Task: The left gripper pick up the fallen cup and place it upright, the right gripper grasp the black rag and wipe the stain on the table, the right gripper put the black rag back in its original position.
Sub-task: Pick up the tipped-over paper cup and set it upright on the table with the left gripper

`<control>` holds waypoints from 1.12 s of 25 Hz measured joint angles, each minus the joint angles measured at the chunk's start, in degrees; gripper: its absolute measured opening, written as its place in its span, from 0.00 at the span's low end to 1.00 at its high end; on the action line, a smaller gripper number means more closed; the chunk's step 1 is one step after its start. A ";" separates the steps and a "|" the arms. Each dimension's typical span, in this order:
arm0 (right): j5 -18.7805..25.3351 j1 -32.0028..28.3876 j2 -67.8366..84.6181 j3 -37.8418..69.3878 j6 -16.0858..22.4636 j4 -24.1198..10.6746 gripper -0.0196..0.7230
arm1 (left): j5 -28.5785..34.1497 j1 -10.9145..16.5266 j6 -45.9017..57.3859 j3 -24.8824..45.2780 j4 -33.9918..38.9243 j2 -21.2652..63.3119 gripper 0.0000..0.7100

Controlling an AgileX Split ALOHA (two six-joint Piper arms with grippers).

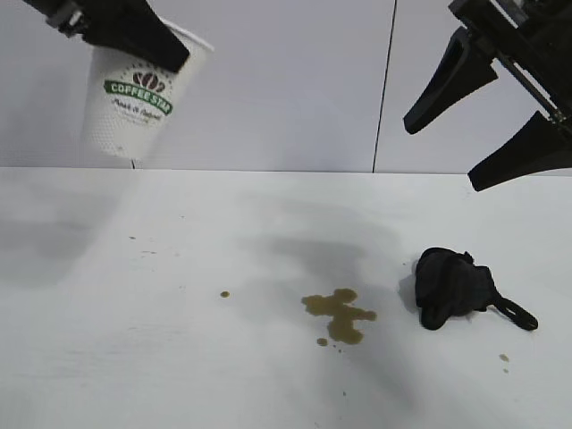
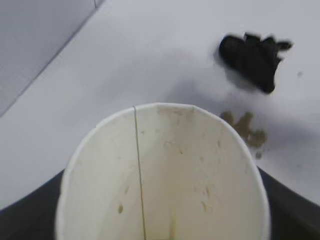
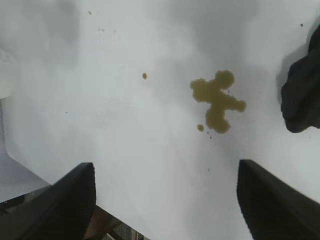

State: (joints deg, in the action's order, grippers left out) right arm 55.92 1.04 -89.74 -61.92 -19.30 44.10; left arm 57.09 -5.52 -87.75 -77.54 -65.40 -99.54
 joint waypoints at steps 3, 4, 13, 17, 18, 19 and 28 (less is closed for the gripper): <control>0.00 0.00 0.00 0.00 0.00 0.00 0.76 | 6.82 5.06 -11.82 5.66 -11.13 0.01 0.75; 0.00 0.00 0.00 0.00 0.00 0.00 0.76 | 8.18 6.27 -15.77 7.93 -13.57 0.06 0.75; -0.40 0.00 0.00 0.00 0.00 -0.06 0.76 | 3.33 7.84 -49.20 27.44 -28.72 -0.42 0.75; -1.13 0.00 0.00 0.00 -0.05 -0.20 0.76 | 1.40 7.84 -58.01 29.67 -30.62 -3.21 0.75; -1.52 0.00 0.00 0.00 -0.05 -0.20 0.76 | 1.28 7.84 -58.63 29.67 -30.68 -4.39 0.75; -1.69 0.00 0.00 0.00 -0.05 -0.20 0.76 | 1.22 7.84 -59.04 29.67 -30.92 -5.44 0.75; -1.93 0.00 0.00 0.00 -0.05 -0.20 0.76 | -0.07 7.84 -74.81 29.67 -31.66 -13.58 0.75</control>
State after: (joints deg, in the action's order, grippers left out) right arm 53.99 1.04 -89.74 -61.92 -19.35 43.90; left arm 57.02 2.31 -162.56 -47.88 -97.06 -113.12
